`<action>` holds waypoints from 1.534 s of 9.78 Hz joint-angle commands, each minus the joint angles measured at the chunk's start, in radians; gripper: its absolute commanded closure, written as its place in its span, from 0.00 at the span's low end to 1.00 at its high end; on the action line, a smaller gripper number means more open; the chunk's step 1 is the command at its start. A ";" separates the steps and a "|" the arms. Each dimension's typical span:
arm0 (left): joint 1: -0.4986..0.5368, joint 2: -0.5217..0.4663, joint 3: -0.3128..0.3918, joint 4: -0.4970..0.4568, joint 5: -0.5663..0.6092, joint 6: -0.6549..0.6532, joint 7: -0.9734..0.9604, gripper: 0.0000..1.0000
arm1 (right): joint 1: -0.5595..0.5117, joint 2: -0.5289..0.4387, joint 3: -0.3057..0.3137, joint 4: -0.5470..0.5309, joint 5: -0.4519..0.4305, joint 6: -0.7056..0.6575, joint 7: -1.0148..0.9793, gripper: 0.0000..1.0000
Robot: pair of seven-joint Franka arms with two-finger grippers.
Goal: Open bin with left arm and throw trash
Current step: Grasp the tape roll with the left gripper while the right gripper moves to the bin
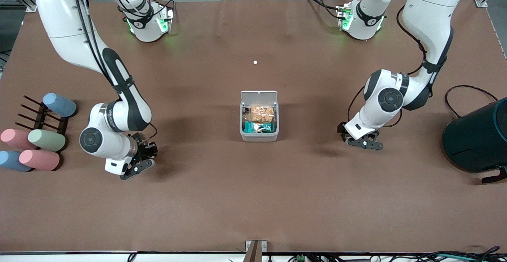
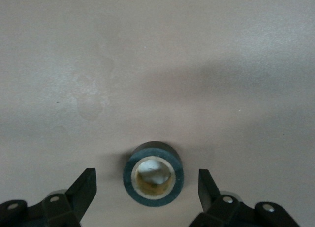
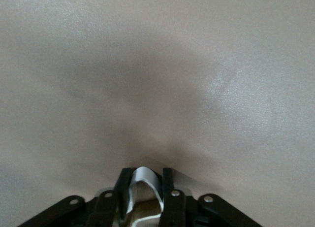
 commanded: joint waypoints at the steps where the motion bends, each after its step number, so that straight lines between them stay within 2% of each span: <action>1: 0.011 0.021 -0.008 -0.003 0.007 0.037 0.005 0.08 | -0.002 0.004 0.004 0.010 0.010 -0.011 -0.004 0.82; 2: 0.011 0.032 -0.008 -0.003 0.007 0.037 0.005 0.07 | -0.004 0.002 0.004 0.010 0.010 -0.011 -0.001 0.87; 3: 0.012 0.043 -0.008 -0.002 0.007 0.037 0.005 0.16 | -0.008 0.002 0.004 0.016 0.010 -0.011 -0.001 0.91; 4: 0.011 0.044 -0.008 0.004 0.007 0.037 0.005 0.65 | -0.008 -0.001 0.004 0.019 0.012 -0.014 -0.001 0.93; 5: 0.011 0.043 -0.008 0.012 0.005 0.031 0.001 0.93 | -0.008 -0.002 0.006 0.039 0.013 -0.043 -0.001 0.93; 6: 0.011 0.040 -0.008 0.017 0.005 0.028 0.000 1.00 | -0.011 -0.002 0.006 0.095 0.029 -0.127 0.008 0.92; 7: 0.006 0.034 -0.008 0.030 0.005 0.005 -0.001 1.00 | -0.024 -0.002 0.006 0.150 0.115 -0.210 0.031 0.92; 8: 0.000 0.021 -0.020 0.068 0.005 -0.072 -0.009 1.00 | -0.016 -0.004 0.004 0.183 0.198 -0.231 0.048 0.92; 9: -0.001 0.002 -0.051 0.136 0.004 -0.204 -0.021 1.00 | -0.014 -0.008 0.006 0.186 0.217 -0.232 0.089 0.92; 10: -0.004 -0.008 -0.086 0.232 0.002 -0.354 -0.041 1.00 | -0.014 -0.009 0.015 0.186 0.225 -0.238 0.214 0.92; 12: -0.035 0.004 -0.116 0.454 0.004 -0.639 -0.081 1.00 | -0.011 -0.027 0.059 0.186 0.320 -0.255 0.388 0.92; 14: -0.096 0.055 -0.116 0.619 -0.004 -0.784 -0.126 1.00 | 0.001 -0.028 0.061 0.186 0.329 -0.252 0.406 0.92; 15: -0.119 0.066 -0.116 0.644 -0.022 -0.794 -0.180 1.00 | 0.002 -0.028 0.062 0.186 0.339 -0.252 0.410 0.92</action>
